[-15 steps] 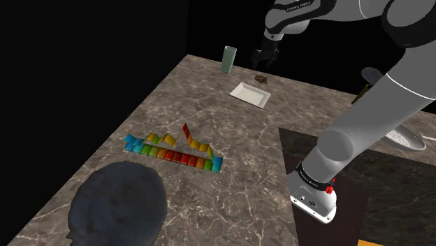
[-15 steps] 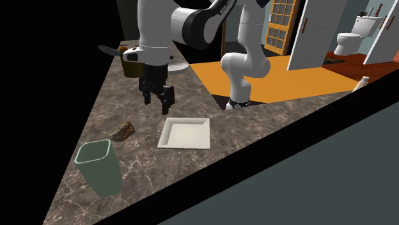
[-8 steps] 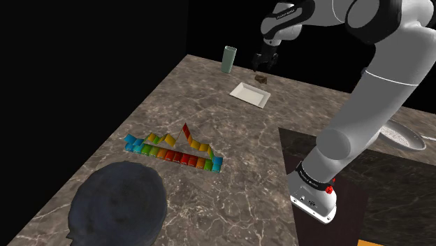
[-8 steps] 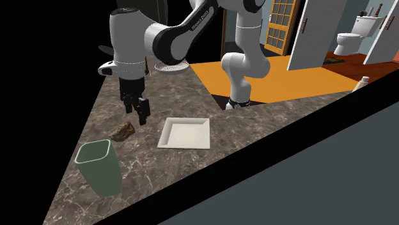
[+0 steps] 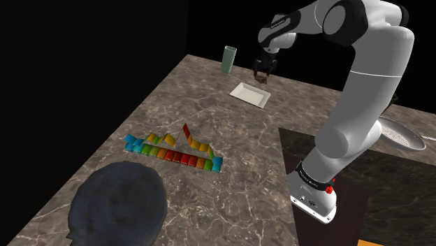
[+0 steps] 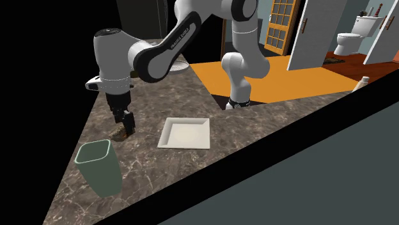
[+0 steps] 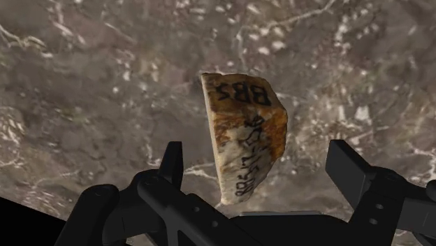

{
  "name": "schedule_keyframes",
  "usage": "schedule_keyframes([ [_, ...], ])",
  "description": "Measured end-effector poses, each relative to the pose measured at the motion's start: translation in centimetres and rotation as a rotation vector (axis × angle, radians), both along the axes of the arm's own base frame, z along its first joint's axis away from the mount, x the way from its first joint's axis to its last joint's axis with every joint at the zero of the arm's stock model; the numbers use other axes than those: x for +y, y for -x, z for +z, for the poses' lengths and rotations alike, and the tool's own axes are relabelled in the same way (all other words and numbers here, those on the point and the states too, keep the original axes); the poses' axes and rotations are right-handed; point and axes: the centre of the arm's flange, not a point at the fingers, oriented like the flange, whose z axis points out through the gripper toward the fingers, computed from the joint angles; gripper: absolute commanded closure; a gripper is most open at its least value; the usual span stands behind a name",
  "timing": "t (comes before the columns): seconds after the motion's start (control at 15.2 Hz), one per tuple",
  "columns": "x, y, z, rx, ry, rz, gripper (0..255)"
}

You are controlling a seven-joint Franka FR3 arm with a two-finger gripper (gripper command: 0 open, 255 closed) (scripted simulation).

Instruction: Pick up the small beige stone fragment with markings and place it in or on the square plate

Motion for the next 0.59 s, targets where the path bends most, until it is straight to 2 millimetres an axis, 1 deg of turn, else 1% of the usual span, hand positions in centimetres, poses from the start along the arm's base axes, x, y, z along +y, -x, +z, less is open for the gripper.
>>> schedule_keyframes([
  [0.26,-0.2,-0.1,-2.1,0.0,0.0,-0.001,0],
  [0.59,-0.3,-0.1,-2.5,0.0,0.0,-0.001,0],
])
